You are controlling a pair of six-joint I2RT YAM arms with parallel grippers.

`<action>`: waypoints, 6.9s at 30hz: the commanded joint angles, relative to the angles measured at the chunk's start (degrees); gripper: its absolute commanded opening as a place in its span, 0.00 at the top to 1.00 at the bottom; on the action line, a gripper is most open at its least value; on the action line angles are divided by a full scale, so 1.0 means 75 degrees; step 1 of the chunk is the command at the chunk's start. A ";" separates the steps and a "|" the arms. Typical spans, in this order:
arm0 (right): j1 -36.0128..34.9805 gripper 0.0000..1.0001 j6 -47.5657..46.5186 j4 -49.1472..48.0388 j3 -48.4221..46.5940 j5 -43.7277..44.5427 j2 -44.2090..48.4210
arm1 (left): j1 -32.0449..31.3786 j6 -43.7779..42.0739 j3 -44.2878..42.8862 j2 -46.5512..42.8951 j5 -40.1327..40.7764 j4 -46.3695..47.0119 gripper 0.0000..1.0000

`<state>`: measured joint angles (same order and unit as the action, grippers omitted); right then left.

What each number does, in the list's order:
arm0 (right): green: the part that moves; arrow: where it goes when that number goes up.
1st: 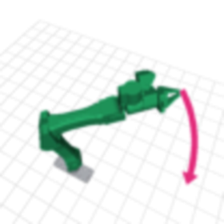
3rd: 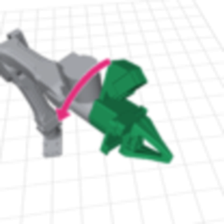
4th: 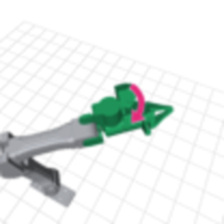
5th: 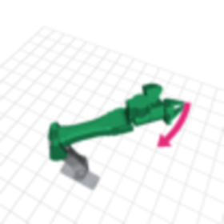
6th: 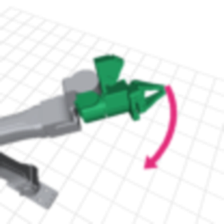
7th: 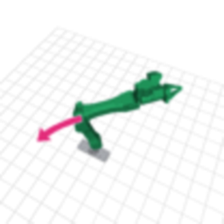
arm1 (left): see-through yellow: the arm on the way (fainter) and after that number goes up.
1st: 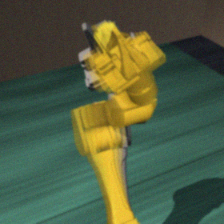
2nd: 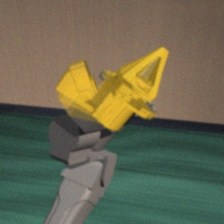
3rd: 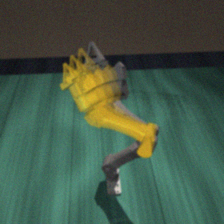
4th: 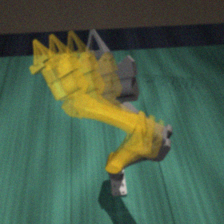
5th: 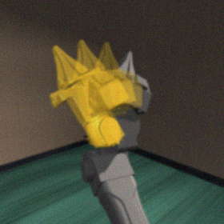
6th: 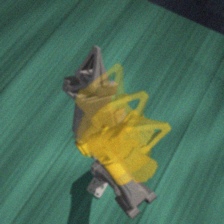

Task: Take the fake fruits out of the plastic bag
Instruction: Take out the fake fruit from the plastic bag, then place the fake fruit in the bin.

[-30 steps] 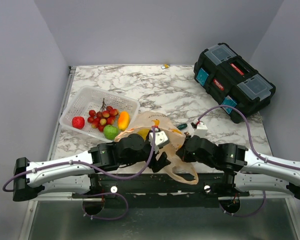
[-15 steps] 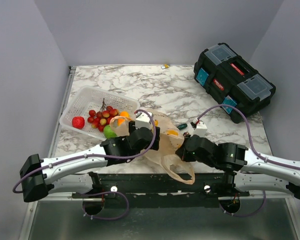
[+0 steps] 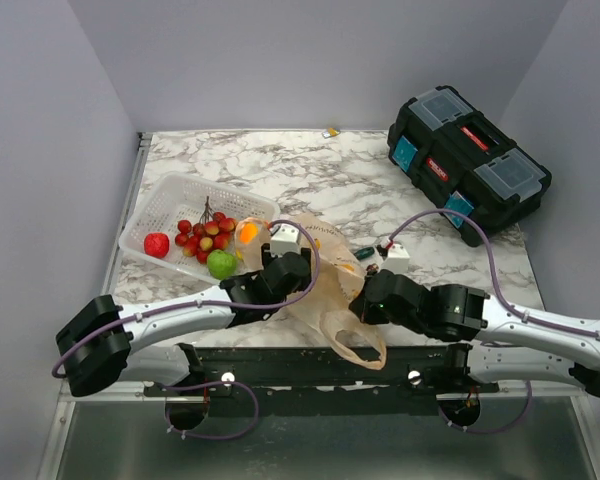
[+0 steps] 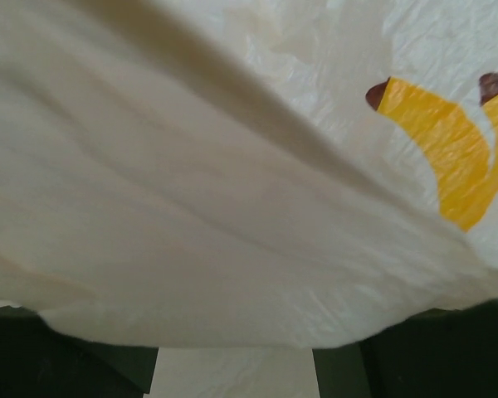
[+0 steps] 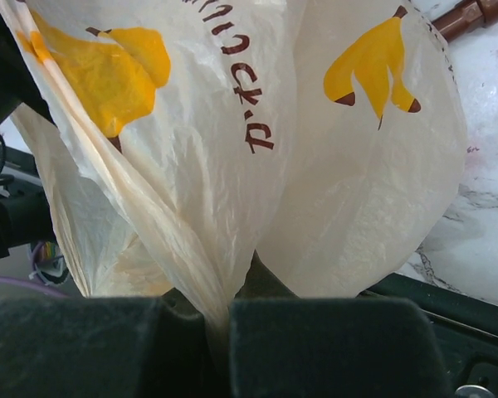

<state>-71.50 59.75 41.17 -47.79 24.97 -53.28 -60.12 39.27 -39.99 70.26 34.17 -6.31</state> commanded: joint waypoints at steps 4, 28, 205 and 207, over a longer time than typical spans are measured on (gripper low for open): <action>0.0010 0.99 -0.1432 -0.0692 -0.0331 -0.0963 -0.0619 | -0.0196 -0.0493 0.1223 -0.0734 0.0072 0.1942 0.37; -0.0068 0.99 -0.2538 -0.2266 0.0589 -0.3408 -0.0537 | 0.0338 -0.1135 0.0698 0.1305 0.0869 0.3151 0.15; -0.0059 0.99 -0.1452 -0.0072 -0.0147 0.1342 0.0033 | 0.6328 -0.1155 -0.1390 -0.3074 -0.8327 -0.1024 0.12; -0.0054 0.99 -0.1794 -0.0063 -0.0469 0.1541 -0.0273 | 0.6285 -0.1742 -0.1299 -0.3724 -0.8587 -0.1008 0.13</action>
<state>-71.68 51.13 42.11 -46.85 31.42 -52.45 -12.60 36.93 -51.62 52.25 -17.50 -22.11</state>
